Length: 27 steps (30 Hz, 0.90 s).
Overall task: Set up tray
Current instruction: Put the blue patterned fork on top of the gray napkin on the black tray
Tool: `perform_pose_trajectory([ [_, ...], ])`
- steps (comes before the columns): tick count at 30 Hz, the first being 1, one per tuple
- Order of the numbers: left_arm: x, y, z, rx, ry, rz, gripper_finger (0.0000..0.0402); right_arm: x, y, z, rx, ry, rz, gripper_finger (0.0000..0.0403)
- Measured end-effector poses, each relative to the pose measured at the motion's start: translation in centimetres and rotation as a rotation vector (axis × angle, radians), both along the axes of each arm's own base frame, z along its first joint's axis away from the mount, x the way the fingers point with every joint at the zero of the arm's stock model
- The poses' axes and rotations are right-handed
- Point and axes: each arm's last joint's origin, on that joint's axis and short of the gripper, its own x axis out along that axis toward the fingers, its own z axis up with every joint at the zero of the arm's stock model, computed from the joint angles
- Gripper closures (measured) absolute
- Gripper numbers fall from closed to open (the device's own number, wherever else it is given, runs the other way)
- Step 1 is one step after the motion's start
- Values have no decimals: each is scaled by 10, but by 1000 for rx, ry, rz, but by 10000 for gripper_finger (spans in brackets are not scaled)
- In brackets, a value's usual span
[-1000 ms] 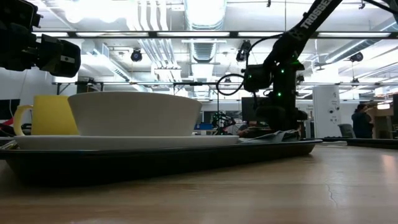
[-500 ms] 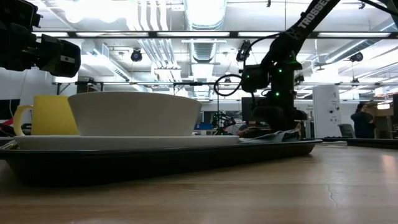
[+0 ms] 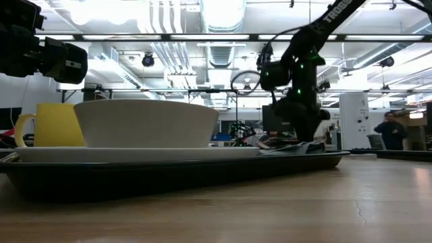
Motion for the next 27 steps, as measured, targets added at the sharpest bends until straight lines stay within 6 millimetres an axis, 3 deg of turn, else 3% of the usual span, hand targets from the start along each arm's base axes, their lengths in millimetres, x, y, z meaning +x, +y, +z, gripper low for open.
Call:
perform_pose_trajectory([
  [12, 0, 0, 0, 0, 0, 0, 242, -1, 27, 49, -53, -151, 67, 382],
  [27, 0, 0, 0, 0, -1, 0, 242, 8, 71, 54, -35, -179, 137, 383],
])
